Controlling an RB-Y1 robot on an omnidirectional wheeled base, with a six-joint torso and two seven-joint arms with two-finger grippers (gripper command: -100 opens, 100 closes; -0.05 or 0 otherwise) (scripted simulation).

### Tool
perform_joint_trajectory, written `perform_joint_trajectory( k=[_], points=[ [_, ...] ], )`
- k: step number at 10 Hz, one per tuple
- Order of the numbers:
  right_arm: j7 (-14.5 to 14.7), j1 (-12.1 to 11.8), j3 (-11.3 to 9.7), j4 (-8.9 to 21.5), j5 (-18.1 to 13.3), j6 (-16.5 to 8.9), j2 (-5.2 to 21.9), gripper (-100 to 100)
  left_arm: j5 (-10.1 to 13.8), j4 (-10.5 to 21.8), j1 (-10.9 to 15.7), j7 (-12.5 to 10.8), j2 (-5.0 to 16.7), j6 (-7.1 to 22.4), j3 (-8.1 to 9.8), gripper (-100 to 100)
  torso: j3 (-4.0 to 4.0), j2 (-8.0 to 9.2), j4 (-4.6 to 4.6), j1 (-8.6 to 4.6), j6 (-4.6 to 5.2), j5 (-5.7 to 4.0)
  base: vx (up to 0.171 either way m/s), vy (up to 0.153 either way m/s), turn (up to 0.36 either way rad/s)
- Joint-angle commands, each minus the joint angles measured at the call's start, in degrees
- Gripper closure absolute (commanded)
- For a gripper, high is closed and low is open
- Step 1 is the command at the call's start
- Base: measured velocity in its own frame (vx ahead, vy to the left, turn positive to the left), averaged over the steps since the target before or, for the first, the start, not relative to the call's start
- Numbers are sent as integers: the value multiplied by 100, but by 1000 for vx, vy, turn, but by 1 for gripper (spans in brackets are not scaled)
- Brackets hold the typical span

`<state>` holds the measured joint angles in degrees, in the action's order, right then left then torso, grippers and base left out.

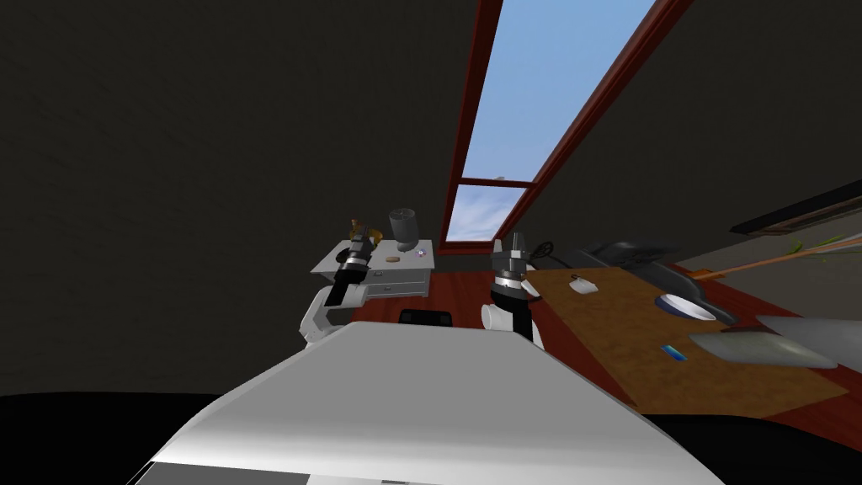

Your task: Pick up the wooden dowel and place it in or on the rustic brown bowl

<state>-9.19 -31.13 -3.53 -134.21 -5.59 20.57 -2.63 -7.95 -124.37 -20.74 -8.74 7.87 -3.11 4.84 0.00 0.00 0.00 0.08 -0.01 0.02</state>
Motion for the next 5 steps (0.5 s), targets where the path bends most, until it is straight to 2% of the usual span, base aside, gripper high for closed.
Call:
perform_joint_trajectory(
  k=[1,2,4,5],
  points=[
    [0,0,0,0,0,0,0,0,-12,220,119,-166,-9,286,73,-100,0,0,0,0,0,0,-2,19,-63],
    [0,0,0,0,0,0,0,0,-12,220,119,-166,-9,370,73,-100,0,-1,0,1,1,0,-1,14,-23],
    [0,0,0,0,0,0,0,0,-16,444,262,-323,-20,748,148,-100,-1,-2,0,-3,0,-1,3,10,-47],
    [0,0,0,0,0,0,0,0,-16,444,262,-323,-20,814,148,-100,-2,-4,-1,-3,1,-1,5,9,-26]
  ],
)
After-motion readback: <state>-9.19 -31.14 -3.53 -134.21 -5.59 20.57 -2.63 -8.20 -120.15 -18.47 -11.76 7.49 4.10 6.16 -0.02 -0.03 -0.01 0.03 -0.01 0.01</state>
